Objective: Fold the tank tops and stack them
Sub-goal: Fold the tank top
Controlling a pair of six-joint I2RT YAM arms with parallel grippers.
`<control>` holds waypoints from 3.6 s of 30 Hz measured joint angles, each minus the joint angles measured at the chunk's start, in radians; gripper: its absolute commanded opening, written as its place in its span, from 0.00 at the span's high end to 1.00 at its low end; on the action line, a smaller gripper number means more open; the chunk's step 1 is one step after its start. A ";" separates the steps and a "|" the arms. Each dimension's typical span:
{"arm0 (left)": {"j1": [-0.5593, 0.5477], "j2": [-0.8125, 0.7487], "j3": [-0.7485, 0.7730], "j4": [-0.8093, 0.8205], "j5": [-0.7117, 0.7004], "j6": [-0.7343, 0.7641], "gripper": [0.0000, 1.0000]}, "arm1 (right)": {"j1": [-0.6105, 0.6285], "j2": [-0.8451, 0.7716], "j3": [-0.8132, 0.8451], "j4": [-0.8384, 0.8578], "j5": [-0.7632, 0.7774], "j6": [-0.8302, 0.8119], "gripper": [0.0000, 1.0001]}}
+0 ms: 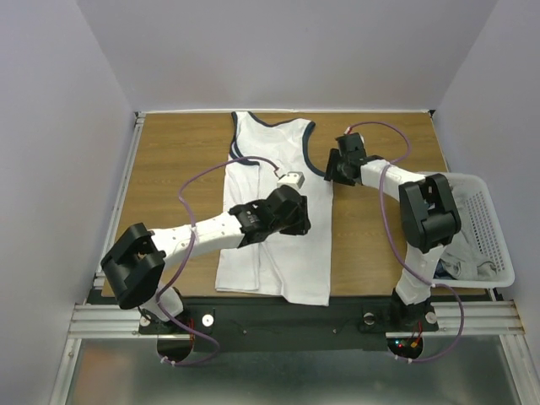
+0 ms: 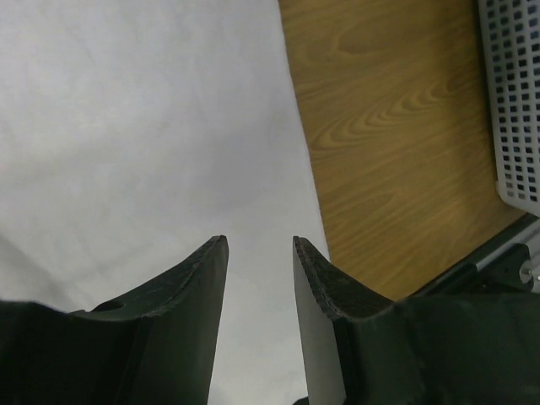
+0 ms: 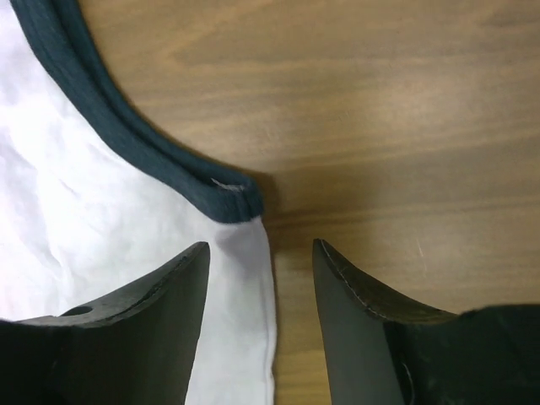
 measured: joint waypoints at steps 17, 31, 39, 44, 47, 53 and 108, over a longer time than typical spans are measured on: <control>-0.227 0.126 0.011 0.029 0.038 -0.064 0.53 | -0.007 0.103 0.074 0.036 0.014 -0.019 0.90; -0.321 0.300 0.173 0.015 0.058 -0.059 0.51 | -0.043 0.164 0.160 0.036 0.013 -0.024 0.93; -0.357 0.381 0.285 -0.064 0.023 -0.055 0.50 | -0.045 0.165 0.161 0.036 0.013 -0.038 0.93; -0.407 0.420 0.343 -0.160 -0.027 -0.077 0.49 | -0.045 0.165 0.161 0.036 0.010 -0.041 0.93; -0.432 0.453 0.384 -0.202 -0.043 -0.087 0.49 | -0.046 0.166 0.161 0.036 0.008 -0.042 0.93; -0.460 0.500 0.431 -0.248 -0.058 -0.094 0.49 | -0.047 0.166 0.161 0.036 0.006 -0.042 0.93; -0.343 -0.123 -0.269 0.087 -0.078 -0.205 1.00 | 0.010 0.146 0.351 -0.013 -0.150 0.214 1.00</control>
